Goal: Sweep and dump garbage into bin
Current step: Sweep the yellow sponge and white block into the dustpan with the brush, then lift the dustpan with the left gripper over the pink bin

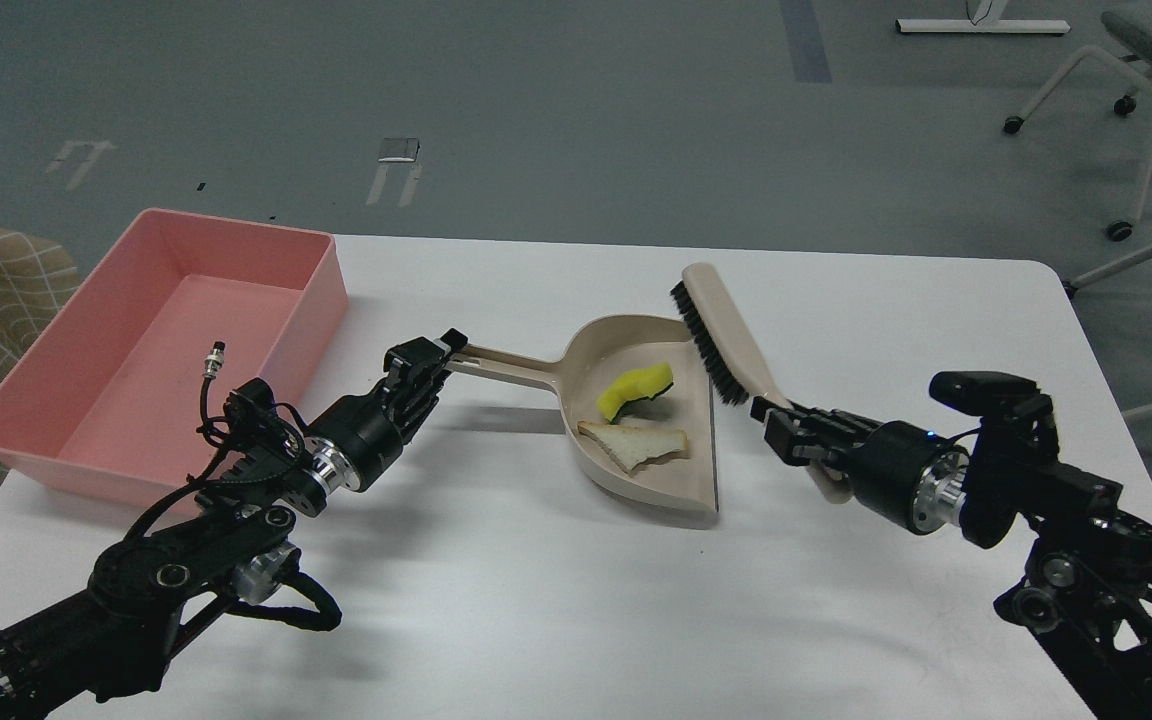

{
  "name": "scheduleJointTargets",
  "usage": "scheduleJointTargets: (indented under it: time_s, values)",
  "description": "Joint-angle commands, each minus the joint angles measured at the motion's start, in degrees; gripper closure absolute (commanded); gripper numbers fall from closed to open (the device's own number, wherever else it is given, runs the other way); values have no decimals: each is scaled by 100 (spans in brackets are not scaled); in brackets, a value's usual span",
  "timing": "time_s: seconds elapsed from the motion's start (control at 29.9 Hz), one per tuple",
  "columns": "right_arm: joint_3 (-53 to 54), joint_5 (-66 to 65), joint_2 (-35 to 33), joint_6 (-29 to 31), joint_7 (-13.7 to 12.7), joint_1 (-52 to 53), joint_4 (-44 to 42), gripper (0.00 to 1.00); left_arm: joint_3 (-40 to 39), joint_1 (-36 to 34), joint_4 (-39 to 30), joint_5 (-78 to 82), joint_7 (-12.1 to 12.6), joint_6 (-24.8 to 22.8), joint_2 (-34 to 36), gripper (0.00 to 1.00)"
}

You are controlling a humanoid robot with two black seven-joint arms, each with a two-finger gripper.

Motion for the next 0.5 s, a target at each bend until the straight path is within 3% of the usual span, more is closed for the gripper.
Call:
scheduleJointTargets:
  time_s: [0.0, 0.17, 0.47]
  values:
    - [654, 573, -289, 3, -137, -179, -32, 85, -88, -4, -11, -270, 0, -49, -59, 100]
    - [1049, 1242, -957, 3, -111, -442, -32, 87, -96, -57, -11, -859, 0, -67, -94, 100]
    - [1823, 1348, -1002, 3, -58, -1339, -278, 87, -658, -31, -371, -1211, 0, -295, 143, 100]
